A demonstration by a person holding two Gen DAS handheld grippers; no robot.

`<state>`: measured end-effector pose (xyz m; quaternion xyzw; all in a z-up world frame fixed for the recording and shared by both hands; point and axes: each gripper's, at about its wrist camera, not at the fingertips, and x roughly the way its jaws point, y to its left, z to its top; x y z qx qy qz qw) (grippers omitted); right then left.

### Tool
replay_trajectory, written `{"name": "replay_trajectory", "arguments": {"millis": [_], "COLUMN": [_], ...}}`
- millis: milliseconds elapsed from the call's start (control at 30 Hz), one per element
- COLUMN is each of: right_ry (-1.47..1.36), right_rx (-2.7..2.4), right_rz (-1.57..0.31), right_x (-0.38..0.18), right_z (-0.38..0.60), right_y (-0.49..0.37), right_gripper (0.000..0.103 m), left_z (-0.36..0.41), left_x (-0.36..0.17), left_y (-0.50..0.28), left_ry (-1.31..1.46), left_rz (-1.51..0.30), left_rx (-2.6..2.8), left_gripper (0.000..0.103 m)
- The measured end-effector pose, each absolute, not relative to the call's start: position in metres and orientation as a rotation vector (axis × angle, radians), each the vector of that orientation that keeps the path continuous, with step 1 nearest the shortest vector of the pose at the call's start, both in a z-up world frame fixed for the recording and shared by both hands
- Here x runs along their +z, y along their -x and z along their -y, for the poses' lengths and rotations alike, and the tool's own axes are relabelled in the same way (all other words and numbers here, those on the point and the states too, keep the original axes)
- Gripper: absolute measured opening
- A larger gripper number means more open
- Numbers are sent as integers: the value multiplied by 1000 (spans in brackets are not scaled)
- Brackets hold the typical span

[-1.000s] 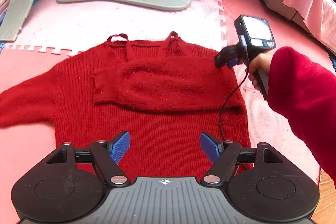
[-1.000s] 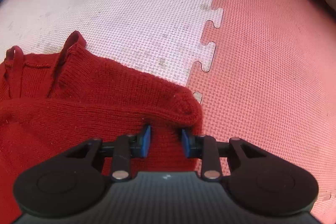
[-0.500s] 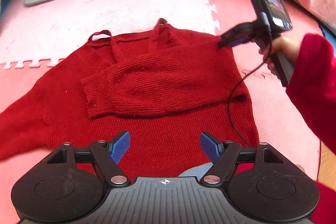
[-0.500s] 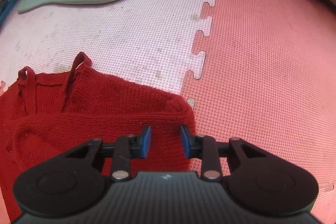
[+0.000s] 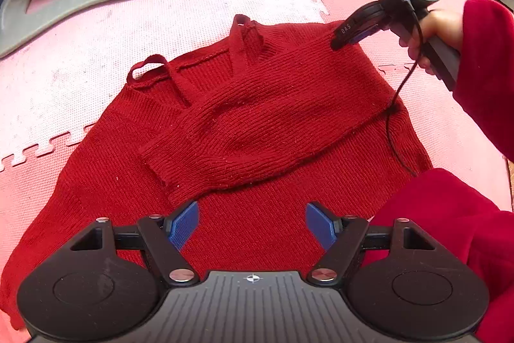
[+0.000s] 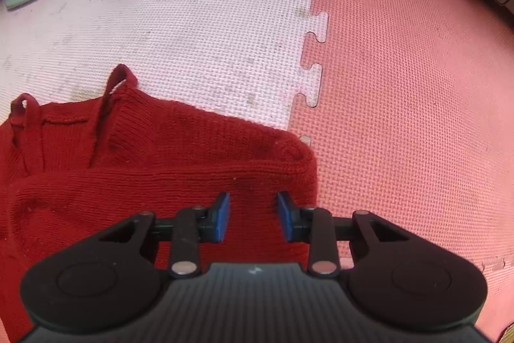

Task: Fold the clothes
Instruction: 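Press and smooth the folded sleeve along the shoulder with the right gripper, then sweep the right gripper across the folded sleeve toward the collar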

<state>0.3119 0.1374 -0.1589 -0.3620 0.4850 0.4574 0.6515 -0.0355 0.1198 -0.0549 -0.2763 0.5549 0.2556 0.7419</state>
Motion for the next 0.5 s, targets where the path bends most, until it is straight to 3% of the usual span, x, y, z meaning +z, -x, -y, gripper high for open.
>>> {"name": "replay_trajectory", "arguments": {"millis": [133, 500], "right_ry": [898, 938], "right_rx": [1031, 1103], "right_rz": [-1018, -962], "right_x": [-180, -172], "right_z": [-132, -145], "right_y": [-296, -265], "right_gripper": [35, 33], "left_z": [-125, -112], "left_x": [-57, -60], "left_y": [35, 41], "left_ry": [607, 661], "left_rz": [-1191, -1161], "left_rx": [601, 596], "left_gripper": [76, 76]}}
